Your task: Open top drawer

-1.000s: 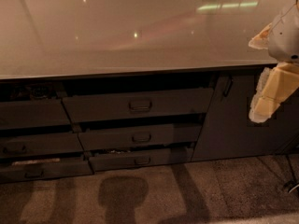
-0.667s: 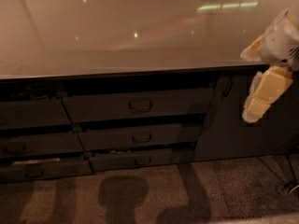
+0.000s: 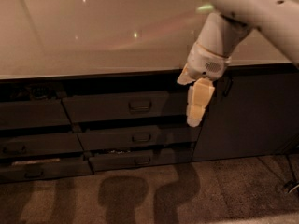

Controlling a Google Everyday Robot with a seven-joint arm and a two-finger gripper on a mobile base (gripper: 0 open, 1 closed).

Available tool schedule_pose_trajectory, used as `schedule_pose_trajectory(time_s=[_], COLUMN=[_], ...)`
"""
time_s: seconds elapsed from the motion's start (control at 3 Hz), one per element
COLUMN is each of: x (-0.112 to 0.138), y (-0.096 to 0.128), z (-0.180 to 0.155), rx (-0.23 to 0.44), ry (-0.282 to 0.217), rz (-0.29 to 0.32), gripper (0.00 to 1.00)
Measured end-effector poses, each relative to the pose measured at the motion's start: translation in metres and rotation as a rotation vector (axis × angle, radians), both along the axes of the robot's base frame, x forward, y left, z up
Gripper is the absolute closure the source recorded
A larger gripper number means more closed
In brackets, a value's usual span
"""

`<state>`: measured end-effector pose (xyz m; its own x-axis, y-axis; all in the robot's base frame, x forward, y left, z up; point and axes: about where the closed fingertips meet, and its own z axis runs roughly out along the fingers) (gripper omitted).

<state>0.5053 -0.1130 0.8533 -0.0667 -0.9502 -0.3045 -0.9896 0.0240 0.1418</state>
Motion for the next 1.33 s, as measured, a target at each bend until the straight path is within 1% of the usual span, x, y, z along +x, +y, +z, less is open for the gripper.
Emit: schedule_pose_trajectory(time_s=[0.33, 0.67, 1.0, 1.33], x=[0.005, 0.000, -0.028, -0.028], y=[0.005, 0.009, 0.007, 0.007], z=[-0.001, 0.003, -0.020, -0.020], rx=[0.008, -0.053, -0.121, -0.122], ry=[-0.015, -0.140, -0.327, -0.327], rz=[-0.001, 0.000, 0.040, 0.041], gripper=[0.00, 0.00, 0.00, 0.00])
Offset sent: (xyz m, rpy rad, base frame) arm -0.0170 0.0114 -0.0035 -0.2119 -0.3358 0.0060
